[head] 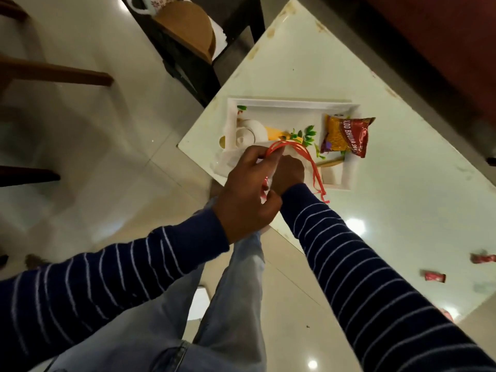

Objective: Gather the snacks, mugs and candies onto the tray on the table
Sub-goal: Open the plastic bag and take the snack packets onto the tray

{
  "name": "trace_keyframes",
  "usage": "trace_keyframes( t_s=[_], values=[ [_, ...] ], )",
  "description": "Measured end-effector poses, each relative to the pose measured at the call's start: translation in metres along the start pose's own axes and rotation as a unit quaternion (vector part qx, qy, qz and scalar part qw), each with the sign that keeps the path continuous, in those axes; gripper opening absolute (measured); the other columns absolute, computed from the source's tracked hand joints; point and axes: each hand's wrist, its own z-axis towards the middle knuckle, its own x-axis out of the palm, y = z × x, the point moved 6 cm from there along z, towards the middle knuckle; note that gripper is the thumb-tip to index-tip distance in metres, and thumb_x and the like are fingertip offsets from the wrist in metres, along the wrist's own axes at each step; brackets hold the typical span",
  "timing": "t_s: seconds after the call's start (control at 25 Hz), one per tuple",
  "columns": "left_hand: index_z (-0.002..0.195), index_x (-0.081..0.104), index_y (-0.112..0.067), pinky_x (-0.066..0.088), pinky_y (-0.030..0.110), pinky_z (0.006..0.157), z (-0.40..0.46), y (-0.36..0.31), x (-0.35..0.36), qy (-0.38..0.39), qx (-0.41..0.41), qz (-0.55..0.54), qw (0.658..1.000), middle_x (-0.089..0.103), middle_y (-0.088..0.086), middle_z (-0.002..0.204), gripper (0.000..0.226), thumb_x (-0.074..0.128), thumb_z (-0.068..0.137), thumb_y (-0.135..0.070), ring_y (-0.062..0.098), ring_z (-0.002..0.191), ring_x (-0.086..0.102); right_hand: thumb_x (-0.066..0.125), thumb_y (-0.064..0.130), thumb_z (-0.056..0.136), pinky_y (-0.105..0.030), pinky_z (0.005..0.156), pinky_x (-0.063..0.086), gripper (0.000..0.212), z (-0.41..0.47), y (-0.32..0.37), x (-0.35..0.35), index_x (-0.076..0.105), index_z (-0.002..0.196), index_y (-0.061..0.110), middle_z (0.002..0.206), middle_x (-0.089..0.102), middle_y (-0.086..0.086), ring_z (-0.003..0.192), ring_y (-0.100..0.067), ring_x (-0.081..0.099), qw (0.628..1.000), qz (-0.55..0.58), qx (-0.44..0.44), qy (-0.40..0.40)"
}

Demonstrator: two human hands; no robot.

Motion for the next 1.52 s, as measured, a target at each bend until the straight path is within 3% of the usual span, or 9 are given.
trace_keyframes(
  t_s=[0.2,0.36,0.56,0.76,0.96,1.08,1.24,1.32,1.52],
  values=[
    [0.147,0.036,-0.007,0.035,-0.002,0.085,0.001,0.006,0.0,0.0,0.026,0.009,1.0,0.045,0.01,0.132,0.075,0.07,0.08,-0.013,-0.001,0.109,0.035,0.046,0.017,0.104,-0.018,0.055,0.028,0.042,-0.028,0.013,-0.025,0.042,0.062,0.024,0.064,0.044,0.009,0.064,-0.011,0.045,0.997,0.036,-0.042,-0.049],
    [0.146,0.038,-0.012,0.04,0.007,0.09,0.007,0.008,-0.01,-0.008,0.025,0.02,0.999,0.043,0.006,0.136,0.065,0.067,0.089,-0.026,0.006,0.115,0.044,0.052,0.02,0.102,-0.025,0.075,0.048,0.026,-0.077,0.006,-0.071,0.068,0.124,0.022,0.107,0.073,-0.001,0.091,-0.021,0.068,0.992,-0.05,-0.033,-0.114],
    [0.148,0.035,-0.014,0.051,0.021,0.076,0.018,0.011,-0.019,-0.018,0.032,0.06,0.998,0.042,0.008,0.135,0.058,0.057,0.096,-0.029,0.02,0.112,0.054,0.082,0.007,0.074,-0.008,0.054,0.018,0.04,-0.168,-0.031,-0.123,0.076,0.112,0.016,0.059,0.069,-0.006,0.038,-0.026,0.051,0.965,-0.057,-0.016,-0.254],
    [0.148,0.034,-0.015,0.053,0.024,0.081,0.023,0.013,-0.015,-0.02,0.017,0.097,0.995,0.043,0.009,0.135,0.069,0.067,0.087,-0.017,0.024,0.11,0.055,0.043,0.007,0.095,-0.02,0.05,0.025,0.044,-0.201,-0.101,-0.117,0.06,0.134,0.019,0.054,0.058,-0.003,0.04,-0.026,0.047,0.935,-0.061,-0.075,-0.34],
    [0.147,0.036,-0.018,0.038,0.001,0.067,0.024,0.022,-0.011,-0.024,-0.009,0.123,0.992,0.043,0.006,0.132,0.078,0.07,0.078,-0.005,0.026,0.104,0.057,0.046,0.0,0.097,-0.032,0.039,0.042,0.044,-0.147,-0.18,-0.069,0.065,0.133,0.015,0.052,0.056,-0.006,0.039,-0.029,0.047,0.936,-0.127,-0.117,-0.308],
    [0.148,0.034,-0.02,0.037,0.0,0.067,0.024,0.028,-0.008,-0.017,-0.01,0.129,0.991,0.042,0.004,0.135,0.083,0.069,0.076,-0.001,0.021,0.111,0.054,0.068,-0.011,0.076,-0.033,0.039,0.043,0.054,-0.102,-0.213,-0.043,0.07,0.126,0.011,0.051,0.054,-0.011,0.038,-0.031,0.05,0.948,-0.169,-0.107,-0.248],
    [0.149,0.032,-0.023,0.046,0.011,0.086,0.025,0.029,-0.002,0.0,0.007,0.083,0.997,0.036,-0.003,0.137,0.087,0.07,0.072,-0.008,0.009,0.121,0.044,0.041,0.004,0.088,-0.032,0.042,0.042,0.05,-0.049,-0.236,-0.023,0.067,0.13,0.013,0.054,0.056,-0.014,0.04,-0.032,0.051,0.953,-0.177,-0.109,-0.222],
    [0.148,0.031,-0.024,0.047,0.015,0.089,0.024,0.029,0.004,0.012,0.029,0.07,0.997,0.035,-0.003,0.138,0.086,0.068,0.071,-0.016,0.006,0.122,0.04,0.052,0.0,0.089,-0.034,0.043,0.042,0.047,-0.025,-0.243,-0.017,0.066,0.131,0.015,0.056,0.057,-0.015,0.041,-0.033,0.052,0.954,-0.187,-0.11,-0.209],
    [0.148,0.032,-0.026,0.043,0.007,0.073,0.021,0.033,0.011,0.016,0.035,0.074,0.997,0.037,-0.005,0.137,0.086,0.068,0.071,-0.017,0.004,0.109,0.041,0.059,-0.007,0.087,-0.035,0.05,0.041,0.069,-0.013,-0.247,-0.019,0.049,0.148,0.024,0.052,0.044,-0.014,0.044,-0.03,0.045,0.981,-0.121,0.036,-0.149]
  ],
)
